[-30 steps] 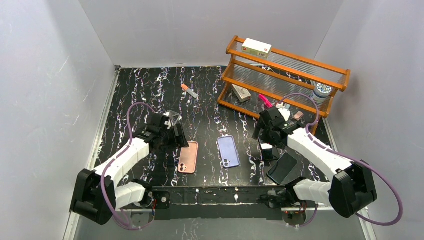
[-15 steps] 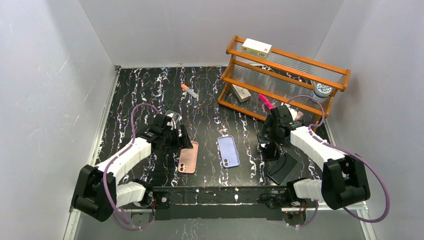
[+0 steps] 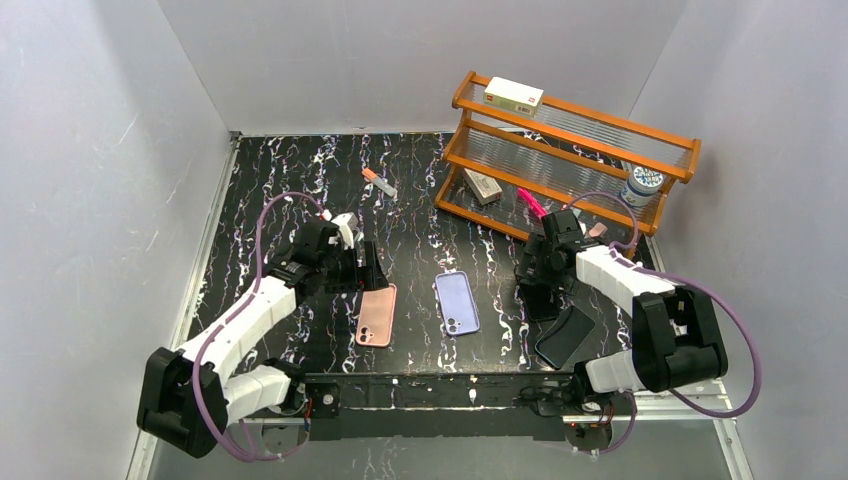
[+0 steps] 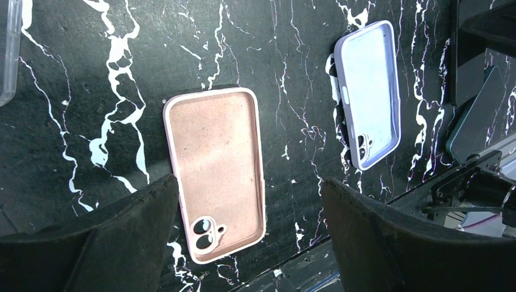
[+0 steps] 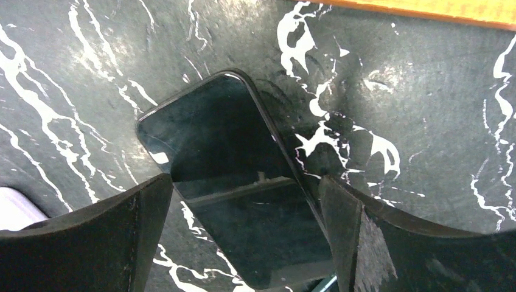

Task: Put the phone into the phone case

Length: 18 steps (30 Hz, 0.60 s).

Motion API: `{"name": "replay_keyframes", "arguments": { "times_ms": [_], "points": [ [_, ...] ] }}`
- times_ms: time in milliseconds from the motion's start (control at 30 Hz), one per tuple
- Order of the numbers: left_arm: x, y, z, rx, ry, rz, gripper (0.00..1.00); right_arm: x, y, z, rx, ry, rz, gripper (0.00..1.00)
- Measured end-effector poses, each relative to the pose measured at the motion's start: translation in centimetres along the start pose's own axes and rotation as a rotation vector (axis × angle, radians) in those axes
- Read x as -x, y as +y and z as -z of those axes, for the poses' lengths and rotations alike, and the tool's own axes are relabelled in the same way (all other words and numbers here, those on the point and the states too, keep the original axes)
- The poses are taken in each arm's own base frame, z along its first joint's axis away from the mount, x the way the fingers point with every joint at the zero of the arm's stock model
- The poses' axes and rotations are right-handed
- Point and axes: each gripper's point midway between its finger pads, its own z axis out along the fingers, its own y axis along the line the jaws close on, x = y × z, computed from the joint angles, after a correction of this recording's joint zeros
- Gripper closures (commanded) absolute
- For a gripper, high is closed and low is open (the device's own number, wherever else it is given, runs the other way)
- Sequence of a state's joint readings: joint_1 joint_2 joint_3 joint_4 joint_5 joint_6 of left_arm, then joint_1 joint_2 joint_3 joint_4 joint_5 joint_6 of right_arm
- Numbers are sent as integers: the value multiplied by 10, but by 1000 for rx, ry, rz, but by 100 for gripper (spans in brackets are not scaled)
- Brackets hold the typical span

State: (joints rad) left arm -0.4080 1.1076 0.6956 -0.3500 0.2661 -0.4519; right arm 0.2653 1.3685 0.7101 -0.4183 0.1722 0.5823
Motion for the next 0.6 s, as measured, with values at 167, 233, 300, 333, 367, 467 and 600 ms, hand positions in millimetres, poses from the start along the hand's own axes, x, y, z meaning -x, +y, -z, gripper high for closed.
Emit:
{"name": "replay_keyframes", "arguments": {
  "times_ms": [167, 233, 300, 333, 367, 467, 600],
  "points": [
    [4, -1, 5, -3, -27, -13, 15, -1, 0, -4, -2, 20, 26, 1],
    [6, -1, 7, 1, -40, -16, 14, 0, 2, -5, 1, 25, 35, 1],
    [7, -1, 8, 6, -50, -17, 14, -1, 3, -5, 8, 28, 39, 2],
    [8, 0, 8, 10, -55, -18, 13, -1, 4, -5, 12, 30, 39, 2],
    [9, 1, 8, 15, -57, -17, 14, -1, 4, -5, 16, 33, 38, 2],
    [9, 3, 8, 24, -58, -16, 14, -1, 8, -5, 36, 34, 38, 2],
    [7, 4, 7, 30, -51, -15, 13, -3, 17, -3, 85, 36, 43, 2]
  ]
}}
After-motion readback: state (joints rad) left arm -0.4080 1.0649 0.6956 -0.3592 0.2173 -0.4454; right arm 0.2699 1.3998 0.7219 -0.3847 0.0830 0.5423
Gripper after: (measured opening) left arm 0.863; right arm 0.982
